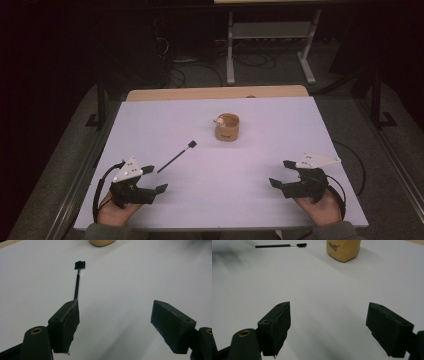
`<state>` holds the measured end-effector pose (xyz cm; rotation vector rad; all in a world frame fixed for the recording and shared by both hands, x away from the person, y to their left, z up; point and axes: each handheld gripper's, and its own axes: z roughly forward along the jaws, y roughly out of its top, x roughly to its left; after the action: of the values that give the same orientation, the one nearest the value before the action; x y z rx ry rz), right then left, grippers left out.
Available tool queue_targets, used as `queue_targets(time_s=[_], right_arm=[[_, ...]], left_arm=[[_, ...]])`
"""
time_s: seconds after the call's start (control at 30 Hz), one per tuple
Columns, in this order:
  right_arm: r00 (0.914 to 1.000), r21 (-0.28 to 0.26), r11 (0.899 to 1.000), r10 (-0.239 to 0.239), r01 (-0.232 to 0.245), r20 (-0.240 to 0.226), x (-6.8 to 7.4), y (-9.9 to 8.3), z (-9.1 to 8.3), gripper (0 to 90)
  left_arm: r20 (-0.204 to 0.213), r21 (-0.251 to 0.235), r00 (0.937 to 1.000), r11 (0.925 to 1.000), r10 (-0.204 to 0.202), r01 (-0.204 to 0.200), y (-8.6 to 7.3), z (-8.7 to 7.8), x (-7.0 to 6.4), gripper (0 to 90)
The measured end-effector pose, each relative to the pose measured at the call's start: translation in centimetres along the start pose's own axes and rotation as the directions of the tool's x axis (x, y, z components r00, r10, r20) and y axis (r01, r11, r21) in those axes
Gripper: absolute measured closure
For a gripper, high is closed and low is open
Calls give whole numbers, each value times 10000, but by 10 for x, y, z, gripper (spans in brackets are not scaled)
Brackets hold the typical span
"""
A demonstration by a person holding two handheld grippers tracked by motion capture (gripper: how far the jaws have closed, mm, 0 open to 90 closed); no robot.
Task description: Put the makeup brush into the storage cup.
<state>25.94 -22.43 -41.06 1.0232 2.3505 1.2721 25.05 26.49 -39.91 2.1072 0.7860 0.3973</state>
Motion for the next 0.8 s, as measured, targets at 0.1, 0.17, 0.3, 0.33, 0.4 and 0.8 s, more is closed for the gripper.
queue_targets(time_s=[0.1, 0.17, 0.3, 0.33, 0.4, 0.8], right_arm=[[10000, -14, 10000, 22, -22, -1, 0, 0, 0, 187], [10000, -5, 10000, 92, -92, -24, -1, 0, 0, 183], [9999, 57, 10000, 74, -73, -117, -1, 0, 1, 182], [9999, 133, 9999, 76, -74, -142, 0, 1, 1, 182], [9999, 142, 9999, 75, -73, -143, 0, 1, 2, 182], [9997, 129, 9999, 39, -36, -240, -2, 3, 2, 184]], left_arm=[[-20, 109, 10000, 9999, 65, -65, 2, 1, 0, 235], [-83, 361, 9996, 9990, 265, -262, 5, 3, 2, 243], [8, 615, 9992, 9973, 405, -405, 12, 7, 7, 259], [19, 681, 9991, 9968, 421, -421, 13, 8, 10, 266], [34, 844, 9990, 9954, 447, -448, 18, 9, 15, 281], [148, 1866, 9988, 9812, 470, -490, 52, 35, 40, 342]])
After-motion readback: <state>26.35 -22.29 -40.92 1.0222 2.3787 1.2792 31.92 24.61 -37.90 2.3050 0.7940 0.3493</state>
